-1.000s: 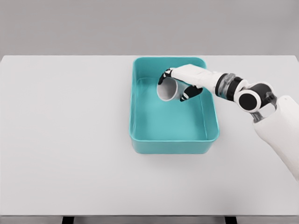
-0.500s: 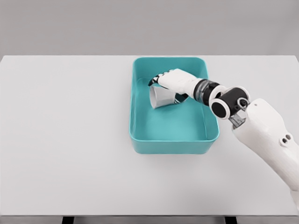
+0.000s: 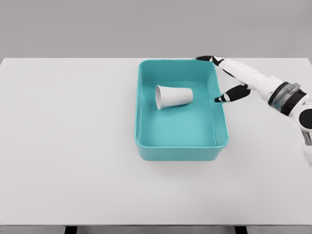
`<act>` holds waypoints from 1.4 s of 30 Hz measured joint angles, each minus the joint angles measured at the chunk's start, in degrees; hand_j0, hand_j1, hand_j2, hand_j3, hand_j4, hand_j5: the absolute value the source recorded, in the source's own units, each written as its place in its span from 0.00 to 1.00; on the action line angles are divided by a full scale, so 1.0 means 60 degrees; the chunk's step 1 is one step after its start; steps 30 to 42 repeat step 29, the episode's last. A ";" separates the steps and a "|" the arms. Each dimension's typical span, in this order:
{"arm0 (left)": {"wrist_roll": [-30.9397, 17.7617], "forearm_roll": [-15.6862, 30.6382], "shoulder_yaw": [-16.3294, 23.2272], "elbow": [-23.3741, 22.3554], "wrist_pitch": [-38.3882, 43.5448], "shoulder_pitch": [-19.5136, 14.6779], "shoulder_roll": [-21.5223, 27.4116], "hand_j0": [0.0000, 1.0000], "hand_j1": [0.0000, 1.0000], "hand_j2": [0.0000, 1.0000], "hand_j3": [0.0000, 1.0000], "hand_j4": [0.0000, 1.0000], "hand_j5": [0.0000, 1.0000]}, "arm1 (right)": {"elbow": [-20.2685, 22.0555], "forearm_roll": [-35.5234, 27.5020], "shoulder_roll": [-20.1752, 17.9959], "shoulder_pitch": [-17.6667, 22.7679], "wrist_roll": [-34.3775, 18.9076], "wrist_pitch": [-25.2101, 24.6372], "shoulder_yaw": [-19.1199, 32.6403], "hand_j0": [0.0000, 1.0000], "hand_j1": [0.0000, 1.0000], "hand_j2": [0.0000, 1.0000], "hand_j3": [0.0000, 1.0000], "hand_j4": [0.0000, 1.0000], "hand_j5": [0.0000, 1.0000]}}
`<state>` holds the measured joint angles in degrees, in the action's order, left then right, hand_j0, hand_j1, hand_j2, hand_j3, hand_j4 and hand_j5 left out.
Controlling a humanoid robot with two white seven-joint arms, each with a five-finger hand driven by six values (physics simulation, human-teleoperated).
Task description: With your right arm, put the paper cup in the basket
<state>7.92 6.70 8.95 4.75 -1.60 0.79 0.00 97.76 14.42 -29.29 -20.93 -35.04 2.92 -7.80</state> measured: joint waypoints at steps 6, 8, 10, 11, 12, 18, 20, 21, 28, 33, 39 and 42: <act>0.0000 -0.0001 0.0002 0.0001 -0.0001 0.0001 0.0000 1.00 1.00 1.00 1.00 1.00 1.00 | -0.0105 -0.0811 -0.0127 0.0822 0.0003 0.0760 0.2400 1.00 1.00 1.00 1.00 1.00 1.00; 0.0000 -0.0001 0.0003 0.0001 -0.0003 0.0001 0.0000 1.00 1.00 1.00 1.00 1.00 1.00 | -0.0265 -0.0837 -0.0137 0.1012 0.0003 0.0893 0.2608 1.00 1.00 1.00 1.00 1.00 1.00; 0.0000 -0.0001 0.0003 0.0001 0.0000 0.0001 0.0000 1.00 1.00 1.00 1.00 1.00 1.00 | -0.0481 -0.0830 -0.0143 0.1188 0.0003 0.1032 0.2712 1.00 1.00 1.00 1.00 1.00 1.00; 0.0000 -0.0001 0.0003 0.0001 0.0000 0.0001 0.0000 1.00 1.00 1.00 1.00 1.00 1.00 | -0.0593 -0.0826 -0.0145 0.1232 0.0003 0.1107 0.2743 1.00 1.00 1.00 1.00 1.00 1.00; 0.0000 0.0000 0.0003 0.0000 0.0001 0.0001 0.0000 1.00 1.00 1.00 1.00 1.00 1.00 | -0.0705 -0.0823 -0.0145 0.1305 0.0003 0.1167 0.2765 1.00 1.00 1.00 1.00 1.00 1.00; 0.0000 0.0000 0.0003 0.0000 0.0002 0.0001 0.0000 1.00 1.00 1.00 1.00 1.00 1.00 | -0.1715 -0.0824 -0.0087 0.1247 0.0003 0.1806 0.2819 1.00 1.00 1.00 1.00 1.00 1.00; 0.0000 -0.0001 0.0003 0.0000 0.0001 0.0001 0.0000 1.00 1.00 1.00 1.00 1.00 1.00 | -0.1851 -0.0829 -0.0032 0.1232 0.0003 0.1881 0.2809 1.00 1.00 1.00 1.00 1.00 1.00; 0.0000 -0.0001 0.0003 0.0000 0.0002 0.0001 0.0000 1.00 1.00 1.00 1.00 1.00 1.00 | -0.1898 -0.0832 -0.0011 0.1218 0.0003 0.1902 0.2804 1.00 1.00 1.00 1.00 1.00 1.00; 0.0000 0.0007 0.0003 0.0000 0.0001 0.0001 0.0000 1.00 1.00 1.00 1.00 1.00 1.00 | -0.2012 -0.0883 0.0047 0.1129 0.0003 0.1891 0.2752 1.00 1.00 1.00 1.00 1.00 1.00; 0.0000 0.0013 0.0003 0.0000 0.0002 0.0001 0.0000 1.00 1.00 1.00 1.00 1.00 1.00 | -0.2016 -0.0887 0.0045 0.1144 0.0003 0.1891 0.2751 1.00 1.00 1.00 1.00 1.00 1.00; 0.0000 0.0013 0.0003 0.0000 0.0002 0.0001 0.0000 1.00 1.00 1.00 1.00 1.00 1.00 | -0.2016 -0.0887 0.0045 0.1144 0.0003 0.1891 0.2751 1.00 1.00 1.00 1.00 1.00 1.00; 0.0000 0.0013 0.0003 0.0000 0.0002 0.0001 0.0000 1.00 1.00 1.00 1.00 1.00 1.00 | -0.2016 -0.0887 0.0045 0.1144 0.0003 0.1891 0.2751 1.00 1.00 1.00 1.00 1.00 1.00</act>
